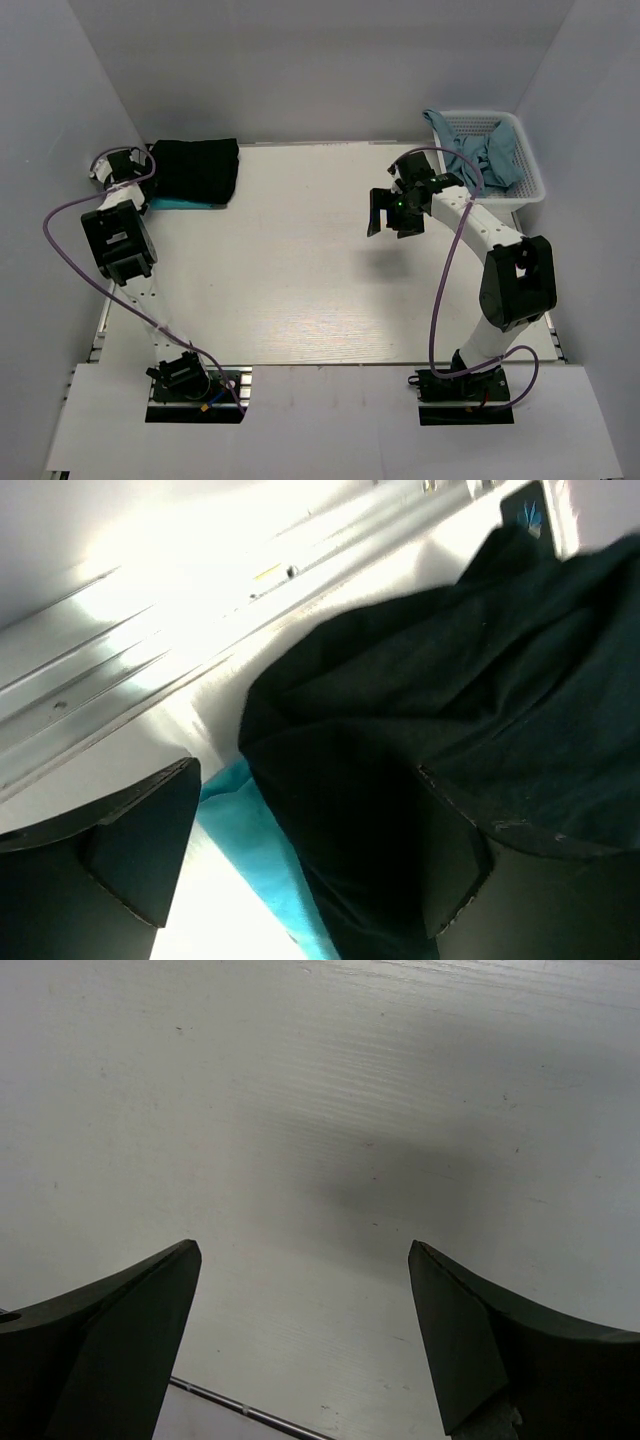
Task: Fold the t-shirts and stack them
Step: Put the neatly folded tshirt into the corner of the board with the left arm
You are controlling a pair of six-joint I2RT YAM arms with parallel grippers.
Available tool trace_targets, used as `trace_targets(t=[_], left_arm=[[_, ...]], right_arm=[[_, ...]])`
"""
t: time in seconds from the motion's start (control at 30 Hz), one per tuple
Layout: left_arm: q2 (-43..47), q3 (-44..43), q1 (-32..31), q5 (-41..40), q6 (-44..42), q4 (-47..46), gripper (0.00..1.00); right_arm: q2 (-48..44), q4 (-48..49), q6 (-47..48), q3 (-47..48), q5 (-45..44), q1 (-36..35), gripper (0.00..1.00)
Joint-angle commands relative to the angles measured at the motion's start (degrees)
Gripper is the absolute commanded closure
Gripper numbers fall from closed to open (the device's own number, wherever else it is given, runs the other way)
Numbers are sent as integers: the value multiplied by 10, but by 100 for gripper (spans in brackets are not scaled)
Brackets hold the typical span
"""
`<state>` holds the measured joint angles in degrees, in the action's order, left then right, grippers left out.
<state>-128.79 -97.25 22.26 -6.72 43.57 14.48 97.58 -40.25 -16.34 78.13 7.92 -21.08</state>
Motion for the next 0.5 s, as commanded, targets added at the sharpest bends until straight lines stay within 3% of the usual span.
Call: trace_targets(t=[0.0, 0.1, 0.2, 0.47], left_arm=[[54, 43, 5, -60, 98, -59, 10], [68, 79, 5, -32, 138, -124, 10], [68, 80, 5, -19, 153, -132, 13], [90, 97, 5, -23, 148, -178, 37]], right_arm=[[-4, -2, -3, 18, 7, -2, 10], [4, -4, -1, 24, 6, -3, 10], [16, -13, 0, 39, 9, -2, 10], [35, -11, 9, 51, 29, 0, 10]])
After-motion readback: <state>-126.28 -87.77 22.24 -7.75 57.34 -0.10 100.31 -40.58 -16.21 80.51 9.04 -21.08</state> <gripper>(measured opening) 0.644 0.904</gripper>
